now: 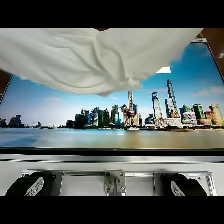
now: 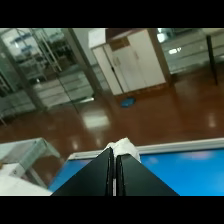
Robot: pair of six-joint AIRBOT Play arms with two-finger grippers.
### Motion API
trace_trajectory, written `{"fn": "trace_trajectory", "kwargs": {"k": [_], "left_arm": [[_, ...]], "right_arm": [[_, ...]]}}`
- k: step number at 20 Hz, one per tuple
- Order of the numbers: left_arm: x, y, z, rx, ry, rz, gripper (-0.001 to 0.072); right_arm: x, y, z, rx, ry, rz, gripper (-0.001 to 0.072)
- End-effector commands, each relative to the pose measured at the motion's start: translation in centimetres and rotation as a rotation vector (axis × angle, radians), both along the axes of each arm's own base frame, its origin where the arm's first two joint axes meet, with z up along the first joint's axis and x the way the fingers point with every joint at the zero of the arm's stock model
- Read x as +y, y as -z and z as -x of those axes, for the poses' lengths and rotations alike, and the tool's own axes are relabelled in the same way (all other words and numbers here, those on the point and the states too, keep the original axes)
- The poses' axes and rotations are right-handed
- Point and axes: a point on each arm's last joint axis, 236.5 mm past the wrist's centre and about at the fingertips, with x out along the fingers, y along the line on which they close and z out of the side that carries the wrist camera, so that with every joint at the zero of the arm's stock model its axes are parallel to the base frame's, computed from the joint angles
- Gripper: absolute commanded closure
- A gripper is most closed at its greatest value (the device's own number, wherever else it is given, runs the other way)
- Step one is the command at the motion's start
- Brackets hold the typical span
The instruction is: Fold the shirts.
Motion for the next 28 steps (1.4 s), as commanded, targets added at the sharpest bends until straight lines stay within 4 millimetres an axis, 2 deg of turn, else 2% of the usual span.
{"fn": "trace_trajectory", "kwargs": {"k": [1,3,4,7,9,11,13,15,16,17,19,21,23,25,28], "left_arm": [[1.3,-3.0,4.0,-0.111,-0.079,-0.032,0.0674],[2.4,-1.8,4.1,-0.064,-0.136,-0.077,0.0674],[3.0,-0.9,4.0,-0.026,-0.163,-0.1,0.0673],[5.1,3.0,3.4,0.137,-0.244,-0.164,0.0673],[6.4,6.0,2.7,0.243,-0.285,-0.191,0.0673],[7.4,9.5,1.3,0.352,-0.31,-0.211,0.0673],[8.0,14.4,-0.7,0.476,-0.309,-0.224,0.0673],[8.3,19.5,-2.5,0.589,-0.299,-0.237,0.0673],[8.4,21.1,-3.4,0.605,-0.296,-0.238,0.0673],[8.5,21.8,-4.4,0.594,-0.296,-0.238,0.0672],[8.6,22.0,-6.8,0.537,-0.297,-0.232,0.0672],[8.3,23.4,-9.7,0.542,-0.275,-0.207,0.0671],[7.4,27.1,-12.8,0.633,-0.229,-0.113,0.0671],[6.1,32.1,-15.9,0.748,-0.167,-0.043,0.0671],[4.3,39.6,-19.6,0.892,-0.11,-0.011,0.0671]], "right_arm": [[0.0,-2.1,2.8,-0.047,-0.006,-0.008,0.0652],[-0.3,0.2,2.6,0.043,0.017,0.039,0.0652],[-0.5,2.3,2.5,0.123,0.021,0.073,0.0652],[-2.3,10.4,3.3,0.448,0.073,0.207,0.0652],[-4.7,16.5,5.4,0.722,0.129,0.314,0.0652],[-6.0,22.1,8.0,1.008,0.128,0.388,0.0653],[-3.1,25.7,8.3,1.113,-0.02,0.36,0.0653],[-0.8,30.3,9.1,1.26,-0.152,0.325,0.0653],[-0.5,32.5,9.4,1.325,-0.181,0.324,0.0652],[-0.6,34.5,9.4,1.368,-0.193,0.332,0.0653],[-1.7,37.0,7.3,1.373,-0.131,0.346,0.0653],[-2.8,38.2,3.2,1.308,-0.042,0.342,0.0653],[-3.1,39.2,-1.8,1.222,0.014,0.312,0.0653],[-3.2,41.0,-6.7,1.166,0.061,0.256,0.0652],[-3.4,46.1,-11.7,1.183,0.108,0.205,0.0652]]}}
